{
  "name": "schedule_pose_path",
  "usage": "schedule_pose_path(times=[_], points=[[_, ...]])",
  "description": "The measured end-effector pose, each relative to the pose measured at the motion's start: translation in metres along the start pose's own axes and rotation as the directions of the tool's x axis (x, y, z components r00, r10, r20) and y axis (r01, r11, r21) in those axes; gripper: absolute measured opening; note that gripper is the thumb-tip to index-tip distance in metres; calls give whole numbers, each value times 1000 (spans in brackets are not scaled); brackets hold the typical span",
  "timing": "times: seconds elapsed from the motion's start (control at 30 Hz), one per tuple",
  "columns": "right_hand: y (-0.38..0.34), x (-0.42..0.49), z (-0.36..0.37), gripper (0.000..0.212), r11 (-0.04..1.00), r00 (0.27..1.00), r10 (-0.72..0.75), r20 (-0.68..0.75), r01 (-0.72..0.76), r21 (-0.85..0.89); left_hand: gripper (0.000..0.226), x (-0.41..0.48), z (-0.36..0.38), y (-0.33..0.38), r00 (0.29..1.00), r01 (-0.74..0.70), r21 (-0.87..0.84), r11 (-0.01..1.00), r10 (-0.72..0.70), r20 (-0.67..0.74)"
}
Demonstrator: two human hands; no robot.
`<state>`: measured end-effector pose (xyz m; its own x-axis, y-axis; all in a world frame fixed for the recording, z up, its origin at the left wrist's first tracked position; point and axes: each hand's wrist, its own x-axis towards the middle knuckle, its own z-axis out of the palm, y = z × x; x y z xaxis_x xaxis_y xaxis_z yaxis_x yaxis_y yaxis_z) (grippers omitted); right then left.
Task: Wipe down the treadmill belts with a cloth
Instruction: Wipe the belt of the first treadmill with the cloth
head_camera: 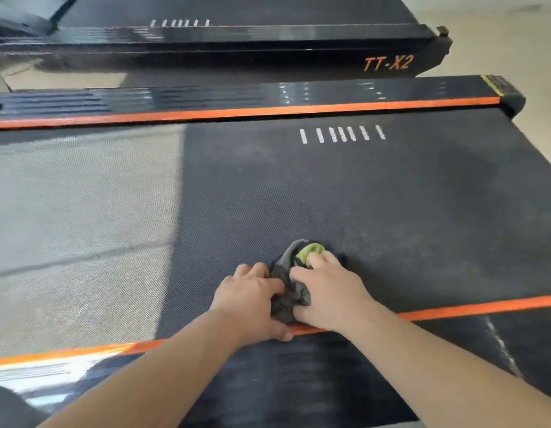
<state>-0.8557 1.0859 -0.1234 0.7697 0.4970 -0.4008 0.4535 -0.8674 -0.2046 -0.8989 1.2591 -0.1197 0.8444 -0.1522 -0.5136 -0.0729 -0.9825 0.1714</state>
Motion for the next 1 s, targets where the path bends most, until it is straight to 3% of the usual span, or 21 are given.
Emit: schedule_pose_path(times=[0.1,0.27,0.43,0.57,0.8,0.87,1.0], points=[[20,12,2,42,995,994,-33,-101,22,-102,93,20,-14,-3,998,43,19,999,-44,36],[103,38,-17,39,955,941,287,-180,-296,-21,84,56,-29,-8,997,73,-162,984,-65,50],[99,47,-9,51,954,935,286,-209,-299,-33,83,53,-16,4,990,137,-97,986,-138,-6],[72,39,-9,42,977,967,211,-144,-202,72,74,41,-7,10,976,180,-46,983,-184,-117],[22,26,1,47,994,993,-105,-51,106,14,35,1,11,31,856,483,-76,872,-488,-170],[40,26,-8,43,990,991,-136,0,136,-24,44,-12,16,37,838,507,-146,850,-525,-148],[107,14,-33,34,990,996,27,86,-15,-137,108,-39,19,42,887,462,-165,872,-456,75]])
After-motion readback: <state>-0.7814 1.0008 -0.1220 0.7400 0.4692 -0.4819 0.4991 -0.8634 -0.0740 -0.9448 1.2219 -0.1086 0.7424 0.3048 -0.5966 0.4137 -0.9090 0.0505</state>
